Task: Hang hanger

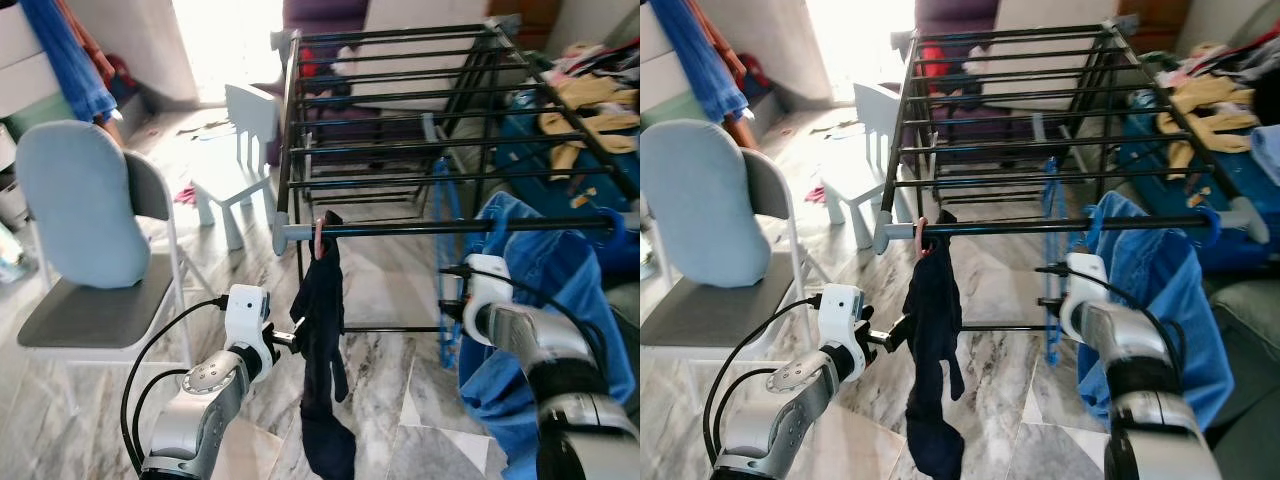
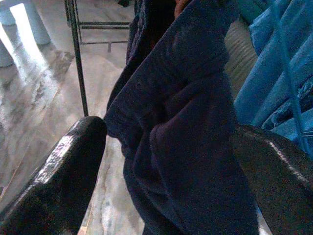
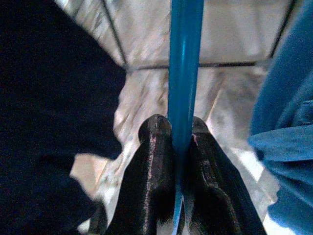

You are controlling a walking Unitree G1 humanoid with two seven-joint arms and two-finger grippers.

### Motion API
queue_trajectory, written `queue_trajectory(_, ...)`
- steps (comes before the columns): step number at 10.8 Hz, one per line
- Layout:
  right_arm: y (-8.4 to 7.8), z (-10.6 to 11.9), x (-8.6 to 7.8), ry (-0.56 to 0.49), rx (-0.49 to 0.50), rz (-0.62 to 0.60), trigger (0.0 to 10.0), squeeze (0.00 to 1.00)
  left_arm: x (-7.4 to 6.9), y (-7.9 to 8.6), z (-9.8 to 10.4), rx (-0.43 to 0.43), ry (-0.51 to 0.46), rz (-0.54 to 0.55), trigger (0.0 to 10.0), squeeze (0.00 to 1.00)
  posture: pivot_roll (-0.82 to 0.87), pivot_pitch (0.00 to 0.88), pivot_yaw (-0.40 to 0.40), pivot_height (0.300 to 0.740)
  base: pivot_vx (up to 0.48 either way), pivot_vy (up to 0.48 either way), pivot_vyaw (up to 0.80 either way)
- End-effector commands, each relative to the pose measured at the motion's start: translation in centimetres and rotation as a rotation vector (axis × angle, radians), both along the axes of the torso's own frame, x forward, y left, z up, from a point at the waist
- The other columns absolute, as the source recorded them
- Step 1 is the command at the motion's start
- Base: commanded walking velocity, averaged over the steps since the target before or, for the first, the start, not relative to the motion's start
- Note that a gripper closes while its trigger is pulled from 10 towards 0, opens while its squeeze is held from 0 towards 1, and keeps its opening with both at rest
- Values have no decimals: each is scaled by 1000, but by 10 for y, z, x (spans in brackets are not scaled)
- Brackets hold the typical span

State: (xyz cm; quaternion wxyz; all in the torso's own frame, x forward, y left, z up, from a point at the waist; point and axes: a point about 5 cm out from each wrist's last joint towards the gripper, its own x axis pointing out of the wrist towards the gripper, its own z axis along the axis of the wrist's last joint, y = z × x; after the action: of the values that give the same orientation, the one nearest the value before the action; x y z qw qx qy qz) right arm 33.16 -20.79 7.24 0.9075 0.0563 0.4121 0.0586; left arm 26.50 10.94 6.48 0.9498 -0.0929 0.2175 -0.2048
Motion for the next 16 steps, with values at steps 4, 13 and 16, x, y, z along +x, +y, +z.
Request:
queue_trajectory(4, -6, -13, -9, 133, 36, 15, 10000, 0, -7, 3, 2, 8, 4, -9, 10000, 0, -128, 0, 16, 740, 0, 0, 0)
queue_trajectory(13, -19, 18, 18, -58, -74, -18, 10000, 0, -7, 0, -1, 19, 20, -29, 10000, 0, -138, 0, 30, 740, 0, 0, 0)
queue_trajectory(16, -2, -7, 7, 45, -37, 33, 10000, 0, -8, 0, -2, 22, 24, -26, 10000, 0, -131, 0, 24, 740, 0, 0, 0)
